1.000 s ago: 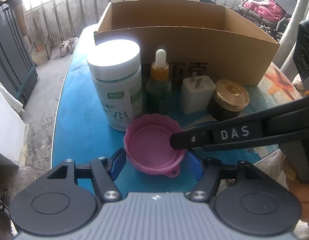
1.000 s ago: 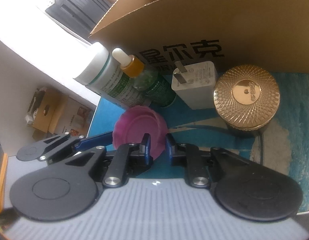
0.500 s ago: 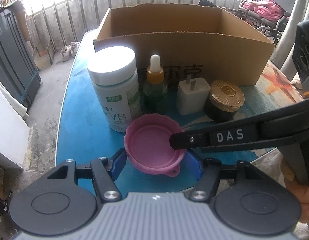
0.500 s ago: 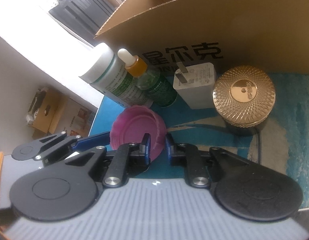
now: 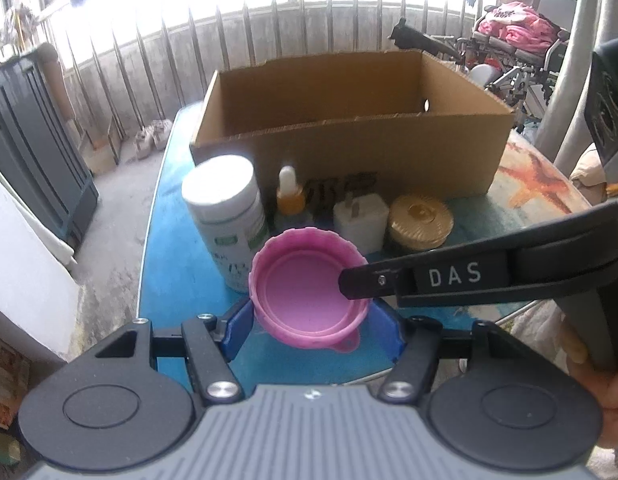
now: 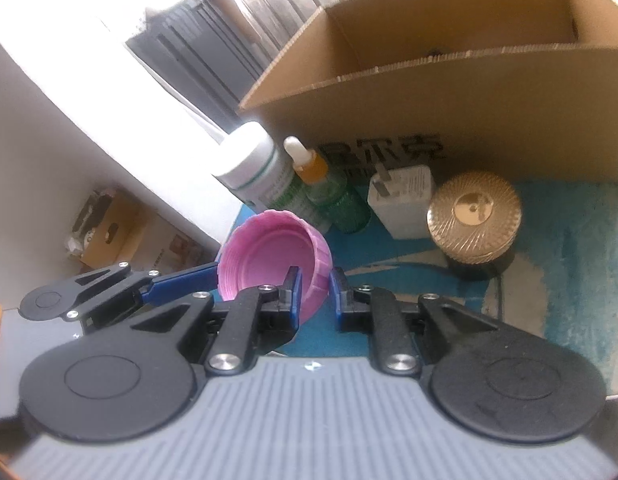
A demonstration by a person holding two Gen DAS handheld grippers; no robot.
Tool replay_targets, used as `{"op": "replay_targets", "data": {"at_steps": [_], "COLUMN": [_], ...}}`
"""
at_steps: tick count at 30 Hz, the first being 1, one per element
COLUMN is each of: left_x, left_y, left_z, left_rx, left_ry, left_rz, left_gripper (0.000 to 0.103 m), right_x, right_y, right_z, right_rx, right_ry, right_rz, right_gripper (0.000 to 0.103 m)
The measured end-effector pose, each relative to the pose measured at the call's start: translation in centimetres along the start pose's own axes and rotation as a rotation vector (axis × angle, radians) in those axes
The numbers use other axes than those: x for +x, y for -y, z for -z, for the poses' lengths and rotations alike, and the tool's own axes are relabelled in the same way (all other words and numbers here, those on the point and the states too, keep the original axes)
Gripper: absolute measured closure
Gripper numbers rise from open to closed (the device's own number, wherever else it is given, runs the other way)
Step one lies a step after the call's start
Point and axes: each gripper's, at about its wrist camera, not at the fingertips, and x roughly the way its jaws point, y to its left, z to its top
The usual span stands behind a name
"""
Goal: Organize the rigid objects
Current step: 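Close the right tool on the pink cup rim and lift it, then carry the pink cup into the box and open the right tool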
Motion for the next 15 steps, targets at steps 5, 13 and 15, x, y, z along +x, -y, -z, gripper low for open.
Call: {"op": "replay_targets", "data": {"at_steps": [5, 13, 15], "left_x": [-1.6, -3.9, -4.2], "left_y": [1.3, 4.6, 5.3], "left_z": [-0.7, -1.9, -2.3], "left_rx": [0.031, 0.121, 0.138], "left_ry": [0.035, 0.125, 0.14], "left_rz": [-0.011, -0.017, -0.004], "left_gripper": [0.038, 0.038, 0.038], "right_x": [-2.8, -7.4, -8.3], "right_y": [0.1, 1.4, 1.7], "right_z": [0.0, 0.2, 0.1], "right_rx": [-0.008, 0.017, 0.024], "right_ry": [0.055, 0.157, 0.182], "right_rz": [-0.007, -0.015, -0.007], "right_gripper": [0.089, 0.089, 0.089]}}
